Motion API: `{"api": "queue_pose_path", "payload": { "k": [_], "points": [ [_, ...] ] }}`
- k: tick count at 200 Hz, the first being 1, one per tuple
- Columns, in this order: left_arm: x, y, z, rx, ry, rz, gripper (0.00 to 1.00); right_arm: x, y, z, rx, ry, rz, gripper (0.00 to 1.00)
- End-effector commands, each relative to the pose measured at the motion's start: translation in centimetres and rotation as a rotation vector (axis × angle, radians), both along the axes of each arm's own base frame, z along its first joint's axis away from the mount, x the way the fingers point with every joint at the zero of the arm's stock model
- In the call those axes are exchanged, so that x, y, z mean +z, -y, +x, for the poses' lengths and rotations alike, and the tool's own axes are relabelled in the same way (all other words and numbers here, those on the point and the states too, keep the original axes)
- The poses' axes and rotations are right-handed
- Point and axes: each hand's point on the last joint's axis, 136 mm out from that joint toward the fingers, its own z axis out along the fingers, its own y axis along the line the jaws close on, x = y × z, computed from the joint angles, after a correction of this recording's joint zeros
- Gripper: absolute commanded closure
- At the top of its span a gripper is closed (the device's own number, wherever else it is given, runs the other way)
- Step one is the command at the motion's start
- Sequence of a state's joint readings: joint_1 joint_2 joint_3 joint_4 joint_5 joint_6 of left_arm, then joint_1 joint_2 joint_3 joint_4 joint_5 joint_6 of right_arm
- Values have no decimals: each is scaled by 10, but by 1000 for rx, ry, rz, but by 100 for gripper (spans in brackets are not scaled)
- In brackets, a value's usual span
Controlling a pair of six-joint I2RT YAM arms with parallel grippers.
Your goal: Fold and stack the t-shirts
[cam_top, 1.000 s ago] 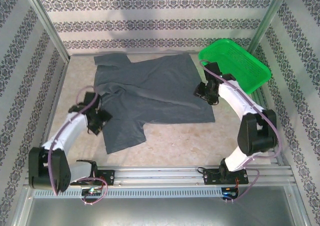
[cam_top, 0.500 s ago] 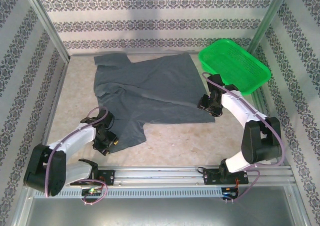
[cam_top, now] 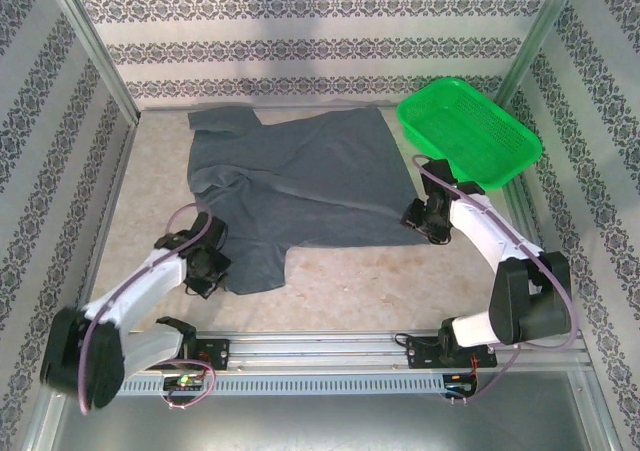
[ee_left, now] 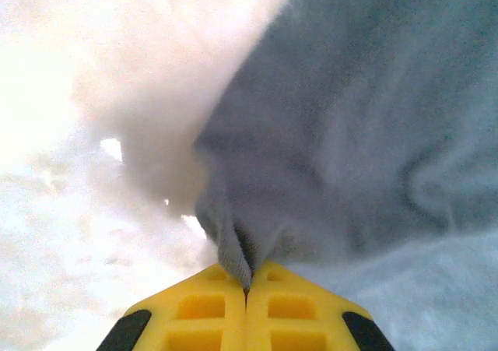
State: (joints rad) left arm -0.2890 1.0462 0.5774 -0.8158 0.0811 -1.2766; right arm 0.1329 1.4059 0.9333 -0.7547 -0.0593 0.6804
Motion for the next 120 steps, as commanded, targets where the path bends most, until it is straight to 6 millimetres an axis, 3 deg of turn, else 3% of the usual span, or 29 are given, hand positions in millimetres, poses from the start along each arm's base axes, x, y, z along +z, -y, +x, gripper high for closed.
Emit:
{"api": "queue_pose_path", "payload": {
  "k": [1,18,47,78,120],
  "points": [
    [14,-28,-48,90,-40,85,100,-11,21,-14,-117,-36,-23,46],
    [28,-34,-62,174,28,50,100,-21,27,-13,-156,-52,-9,46],
    [28,-27,-79,273,31,-48,100,-35,20,-10,-166,-98,29,51],
    [38,-30,-86,341,29,-58,100,-49,13,-27,-180,-161,51,52],
    [41,-19,-89,393,-2,-138,100,-55,0,-50,-173,-182,74,52]
  ]
}}
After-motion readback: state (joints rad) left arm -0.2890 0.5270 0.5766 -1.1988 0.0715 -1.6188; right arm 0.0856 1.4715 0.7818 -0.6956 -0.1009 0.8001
